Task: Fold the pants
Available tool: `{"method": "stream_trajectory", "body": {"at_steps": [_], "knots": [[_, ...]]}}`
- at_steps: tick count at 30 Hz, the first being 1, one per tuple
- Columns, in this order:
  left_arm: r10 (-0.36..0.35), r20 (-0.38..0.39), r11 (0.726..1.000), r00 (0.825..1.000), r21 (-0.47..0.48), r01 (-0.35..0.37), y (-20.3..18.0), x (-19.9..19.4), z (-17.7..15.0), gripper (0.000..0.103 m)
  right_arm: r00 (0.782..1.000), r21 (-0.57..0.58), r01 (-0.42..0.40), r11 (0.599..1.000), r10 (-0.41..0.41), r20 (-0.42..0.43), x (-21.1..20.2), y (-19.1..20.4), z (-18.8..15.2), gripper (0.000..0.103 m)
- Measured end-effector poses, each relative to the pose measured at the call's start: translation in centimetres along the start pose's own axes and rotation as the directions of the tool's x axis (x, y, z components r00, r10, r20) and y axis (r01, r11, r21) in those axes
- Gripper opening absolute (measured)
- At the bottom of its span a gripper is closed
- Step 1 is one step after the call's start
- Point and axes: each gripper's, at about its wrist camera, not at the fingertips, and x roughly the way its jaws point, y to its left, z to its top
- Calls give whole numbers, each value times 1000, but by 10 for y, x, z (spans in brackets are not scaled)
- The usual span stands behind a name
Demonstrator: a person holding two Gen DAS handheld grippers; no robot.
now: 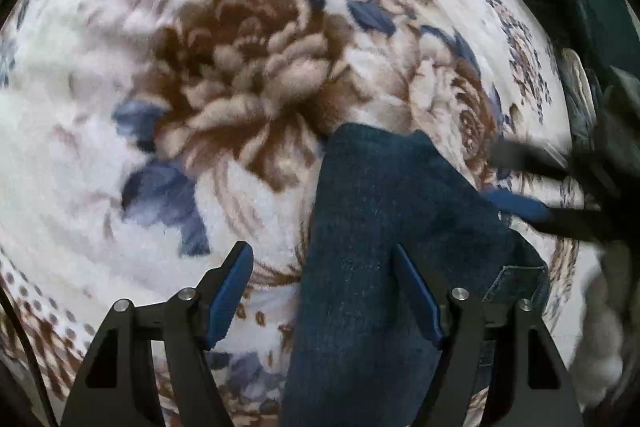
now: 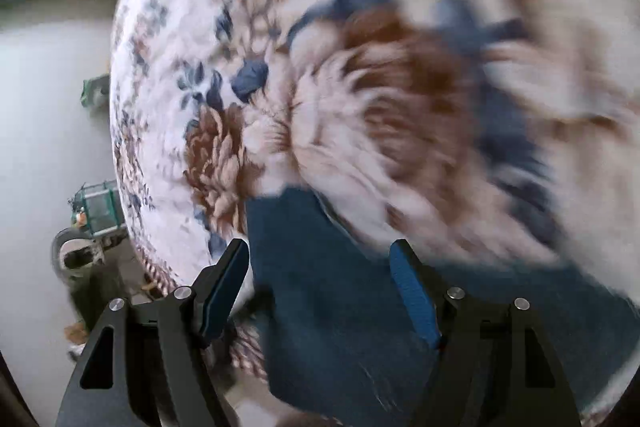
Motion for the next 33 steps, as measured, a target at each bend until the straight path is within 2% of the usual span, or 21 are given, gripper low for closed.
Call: {"method": "stream_trajectory", "body": {"at_steps": [1, 3, 4, 8, 10, 12, 13, 14, 15, 17, 18, 21, 22, 25, 27, 28, 30, 31, 33], "knots": [[-15, -5, 1000, 1000, -11, 15, 3, 1, 0, 71, 999, 9, -24, 1000, 24, -35, 14, 2, 9, 73], [-30, -10, 999, 999, -17, 30, 7, 3, 0, 71, 993, 35, -36, 999, 39, -115, 43, 2, 22, 32], [-31, -13, 999, 999, -11, 31, 7, 5, 1, 71, 992, 39, 20, 999, -15, -128, 53, 2, 26, 17], [-73, -32, 997, 997, 10, 73, 9, 6, -1, 72, 999, 133, 24, 991, -19, -43, 43, -9, 24, 14], [-103, -39, 995, 994, 5, 103, 11, 8, -2, 72, 997, 239, -63, 969, 74, -35, 42, -25, 21, 14], [-142, -44, 990, 989, -9, 142, 15, 9, -2, 71, 981, 365, -175, 915, 194, -16, 46, -45, 17, 16], [-147, -44, 989, 988, -8, 147, 16, 9, -2, 74, 970, 394, -221, 892, 242, -5, 45, -50, 15, 20], [-145, -41, 989, 989, 2, 145, 19, 6, -3, 90, 966, 387, -241, 890, 258, 7, 42, -51, 14, 28], [-148, -33, 989, 988, 17, 149, 23, 1, -6, 100, 965, 350, -252, 902, 259, 26, 32, -46, 11, 36], [-159, -14, 986, 987, 53, 160, 18, -8, -7, 103, 971, 247, -239, 939, 227, 78, 4, -34, -1, 82], [-158, -18, 985, 987, 71, 159, 15, -11, -7, 103, 971, 203, -231, 952, 211, 116, -13, -30, -10, 86], [-180, -42, 977, 983, 110, 184, 7, -21, -14, 103, 962, 164, -188, 968, 147, 231, -62, -29, -51, 86], [-190, -49, 975, 981, 109, 195, 6, -21, -14, 103, 949, 182, -189, 965, 131, 288, -80, -36, -77, 86], [-200, -72, 975, 977, 83, 206, 5, -25, -26, 103, 927, 279, -171, 945, 58, 372, -108, -66, -141, 86], [-180, -75, 981, 981, 61, 185, 8, -26, -36, 103, 918, 370, -188, 910, 29, 397, -108, -89, -188, 86], [-170, -72, 984, 983, 46, 174, 9, -25, -41, 103, 917, 450, -215, 867, 22, 398, -100, -106, -216, 86], [-160, -66, 987, 985, 3, 161, 13, -22, -49, 103, 909, 510, -292, 809, 69, 410, -87, -132, -243, 86], [-158, -70, 987, 985, -27, 156, 18, -20, -54, 103, 913, 539, -304, 785, 78, 401, -72, -144, -255, 86], [-167, -96, 983, 981, -88, 158, 25, -7, -61, 103, 912, 562, -330, 758, 103, 397, -44, -163, -264, 86]]}}
